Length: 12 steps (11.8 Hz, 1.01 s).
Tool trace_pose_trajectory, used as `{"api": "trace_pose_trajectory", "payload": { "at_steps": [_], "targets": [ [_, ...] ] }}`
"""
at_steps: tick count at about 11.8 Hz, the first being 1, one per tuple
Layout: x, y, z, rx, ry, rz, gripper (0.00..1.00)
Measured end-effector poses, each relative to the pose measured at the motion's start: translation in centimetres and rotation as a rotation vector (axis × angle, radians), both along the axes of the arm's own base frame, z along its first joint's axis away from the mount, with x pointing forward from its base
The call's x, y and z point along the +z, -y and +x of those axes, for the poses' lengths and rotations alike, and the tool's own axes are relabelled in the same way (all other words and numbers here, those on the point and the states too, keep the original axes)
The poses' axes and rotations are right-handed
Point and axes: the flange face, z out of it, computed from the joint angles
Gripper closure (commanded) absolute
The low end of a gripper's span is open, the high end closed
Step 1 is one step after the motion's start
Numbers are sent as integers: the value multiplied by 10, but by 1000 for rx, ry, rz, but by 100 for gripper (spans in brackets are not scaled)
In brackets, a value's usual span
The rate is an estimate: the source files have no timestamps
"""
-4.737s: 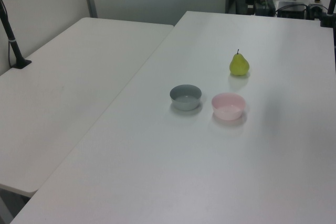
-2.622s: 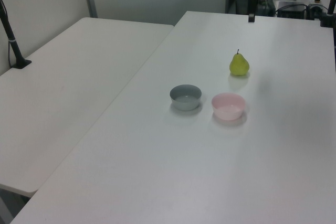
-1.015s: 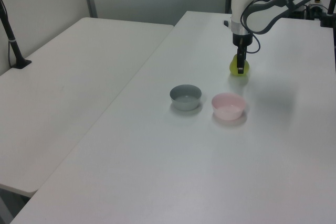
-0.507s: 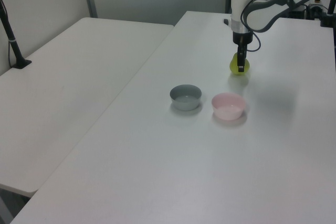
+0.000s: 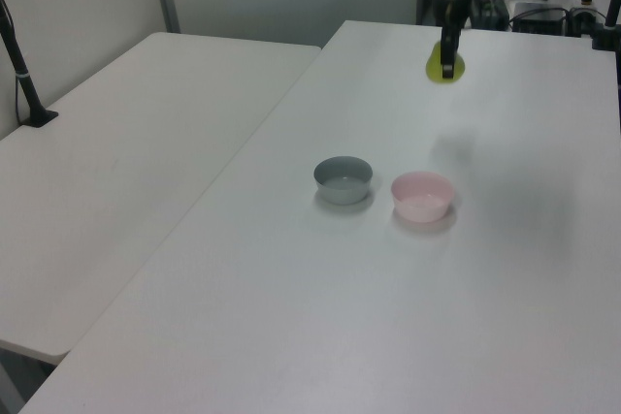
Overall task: Place the pear in the bowl
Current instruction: 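Lift the grasped pear up off the table, then carry the pear over the pink bowl and lower it in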
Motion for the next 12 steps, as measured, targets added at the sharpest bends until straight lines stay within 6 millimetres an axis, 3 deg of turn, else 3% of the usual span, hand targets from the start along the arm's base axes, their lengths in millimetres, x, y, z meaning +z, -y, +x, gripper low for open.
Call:
{"api": "trace_pose_trajectory", "payload": {
  "at_steps": [2, 3, 6, 8, 12],
  "targets": [
    [43, -7, -1, 2, 2, 0, 58],
    [54, -15, 0, 14, 5, 2, 58],
    [58, -41, 4, 45, 14, 8, 58],
    [57, -92, 7, 60, 21, 24, 58],
    [48, -218, -5, 102, 14, 44, 58]
  ]
}}
